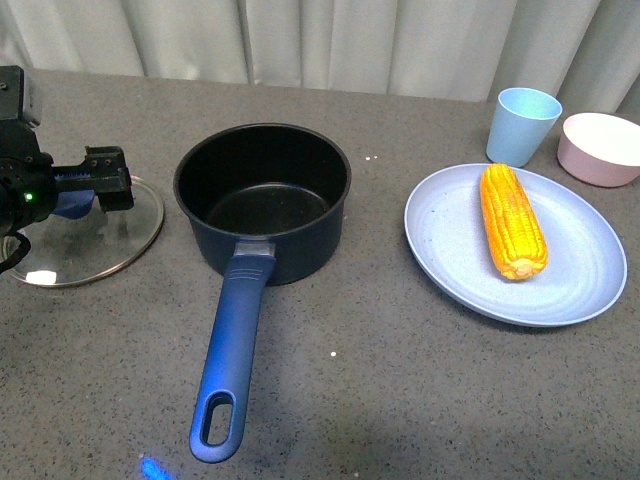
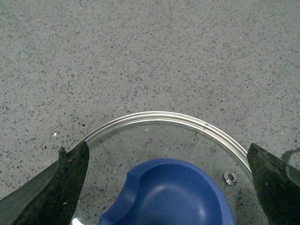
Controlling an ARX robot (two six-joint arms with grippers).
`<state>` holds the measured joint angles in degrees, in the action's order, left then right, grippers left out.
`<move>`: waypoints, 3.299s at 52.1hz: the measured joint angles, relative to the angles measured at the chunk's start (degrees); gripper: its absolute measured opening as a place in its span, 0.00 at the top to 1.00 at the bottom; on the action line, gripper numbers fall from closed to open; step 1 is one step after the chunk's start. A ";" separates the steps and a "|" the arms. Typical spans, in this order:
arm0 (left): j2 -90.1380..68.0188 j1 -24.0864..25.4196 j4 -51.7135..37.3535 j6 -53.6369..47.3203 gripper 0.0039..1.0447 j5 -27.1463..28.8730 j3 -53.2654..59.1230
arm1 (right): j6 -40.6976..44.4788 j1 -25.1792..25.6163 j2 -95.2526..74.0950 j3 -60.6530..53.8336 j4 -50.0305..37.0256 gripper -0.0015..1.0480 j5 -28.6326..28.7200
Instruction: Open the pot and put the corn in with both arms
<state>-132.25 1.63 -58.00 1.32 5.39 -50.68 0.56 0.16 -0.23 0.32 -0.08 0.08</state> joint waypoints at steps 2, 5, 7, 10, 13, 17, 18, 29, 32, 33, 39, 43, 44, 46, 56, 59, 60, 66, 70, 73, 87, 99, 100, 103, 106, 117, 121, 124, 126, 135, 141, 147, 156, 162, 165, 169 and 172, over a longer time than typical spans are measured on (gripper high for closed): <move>0.63 0.00 0.02 0.04 0.05 0.00 0.31 | 0.00 0.00 0.00 0.00 0.00 0.09 0.00; 2.54 0.00 0.22 0.22 0.06 0.00 1.22 | 0.00 0.00 0.00 0.00 0.00 0.09 0.00; 3.87 0.00 0.22 0.20 0.06 -0.02 1.97 | 0.00 0.00 0.00 0.00 0.00 0.09 0.00; 6.56 0.00 0.02 0.26 0.06 -0.39 3.54 | 0.00 0.00 0.00 0.00 0.00 0.09 0.00; 9.51 -0.02 0.02 0.26 0.06 -0.85 5.22 | 0.00 0.00 0.00 0.00 0.00 0.09 0.00; 15.08 -0.61 -1.86 -1.57 0.06 -0.28 9.51 | 0.00 0.00 0.00 0.00 0.00 0.09 0.00; 16.96 -0.87 -2.64 -2.36 0.06 0.09 11.21 | 0.00 0.00 0.00 0.00 0.00 0.09 0.00; 30.32 -1.73 -16.83 -2.14 0.29 -5.29 27.91 | 0.00 0.00 -0.02 0.00 0.00 0.09 0.00; 40.46 -1.70 -13.55 -1.90 0.41 -5.40 33.88 | 0.00 0.00 -0.04 0.00 0.00 0.09 0.00; 43.78 -1.70 -11.43 -1.84 0.44 -5.40 35.41 | 0.00 0.00 -0.02 0.00 0.00 0.09 0.00; 59.19 -1.70 -3.19 -1.49 0.61 -5.40 42.45 | 0.00 0.00 0.00 0.00 0.00 0.09 0.00; 67.34 -1.70 1.95 -1.44 0.72 -5.40 45.68 | 0.00 0.00 0.00 0.00 0.00 0.09 0.00; 70.07 -1.70 3.91 -1.40 0.75 -5.35 46.58 | 0.00 0.00 0.00 0.00 0.00 0.09 0.02; 73.61 -1.70 6.67 -1.36 0.80 -5.38 47.65 | 0.00 0.00 0.00 0.00 0.00 0.09 0.00; 111.23 -1.70 39.78 -1.18 0.96 -5.40 49.59 | 0.00 0.00 0.00 0.00 0.00 0.09 0.00; 119.86 -1.70 46.38 -1.18 0.96 -5.38 49.59 | 0.00 0.00 0.00 0.00 0.00 0.09 0.00; 120.83 -1.70 46.95 -1.18 0.96 -5.38 49.59 | 0.00 0.00 0.00 0.00 0.00 0.09 0.00; 130.27 -1.70 57.37 -1.18 0.96 -5.38 49.57 | 0.00 0.00 0.00 0.00 0.00 0.09 0.00; 131.84 -1.70 57.70 -1.18 0.96 -5.40 49.57 | 0.00 0.00 0.00 0.00 0.02 0.09 0.00; 131.91 -1.70 57.81 -1.18 0.96 -5.40 49.57 | 0.00 0.00 0.00 0.00 0.04 0.09 0.00; 131.97 -1.70 57.88 -1.18 0.96 -5.40 49.57 | 0.00 0.00 0.00 0.00 0.04 0.09 0.00; 131.99 -1.70 57.88 -1.11 0.71 -5.40 49.57 | 2.47 -4.46 -4.39 2.32 5.38 0.09 -13.42; 131.99 -1.70 57.88 -1.09 0.66 -5.29 49.57 | 3.91 -6.36 -8.07 3.04 5.20 0.09 -19.04; 132.04 -1.70 57.88 -1.11 0.56 -5.33 49.57 | 5.81 -6.69 -16.41 3.74 0.52 0.09 -20.28; 132.02 -1.70 57.88 -1.11 0.44 -5.38 49.57 | 7.52 -4.44 -28.28 5.62 -7.91 0.09 -14.93; 132.04 -1.70 57.88 -1.11 0.09 -5.33 49.57 | 7.96 0.22 -65.88 19.71 -22.03 0.09 -2.91; 132.04 -1.70 57.88 -1.14 0.06 -5.35 49.57 | 5.88 -0.13 -79.30 26.64 -20.04 0.09 -1.18; 132.04 -1.70 57.88 -1.16 0.06 -5.38 49.57 | 3.93 -0.79 -86.40 31.10 -17.81 0.09 -0.94; 132.04 -1.70 57.88 -1.14 0.06 -5.38 49.57 | 1.46 -1.40 -91.43 34.91 -15.67 0.09 -0.83; 132.04 -1.70 57.88 -1.16 0.06 -5.38 49.57 | -5.46 -4.61 -104.19 46.60 -10.14 0.09 -0.81; 132.04 -1.70 57.88 -1.16 0.06 -5.38 49.57 | -8.72 -6.88 -109.35 52.33 -7.52 0.09 -1.05; 132.04 -1.70 57.88 -1.16 0.06 -5.38 49.57 | -11.41 -7.91 -112.83 56.04 -3.93 0.09 -1.53; 132.04 -1.70 57.88 -1.16 0.06 -5.35 49.57 | -15.12 -8.35 -117.04 59.04 0.13 0.09 -1.95; 132.04 -1.70 57.88 -1.16 0.06 -5.38 49.57 | -15.39 -8.57 -118.46 60.28 0.87 0.09 -1.46; 132.04 -1.70 57.88 -1.16 0.06 -5.38 49.57 | -15.37 -8.66 -118.97 60.83 1.38 0.09 -1.14; 132.04 -1.70 57.88 -1.14 0.06 -5.38 49.57 | -15.39 -8.87 -119.64 61.53 2.14 0.13 -0.81; 132.04 -1.70 57.88 -1.16 0.06 -5.38 49.57 | -15.39 -9.01 -120.19 62.01 2.60 0.22 -0.26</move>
<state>-0.21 -0.08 -0.12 0.16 0.01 -1.10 -14.83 -8.84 -120.42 62.33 2.52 -0.19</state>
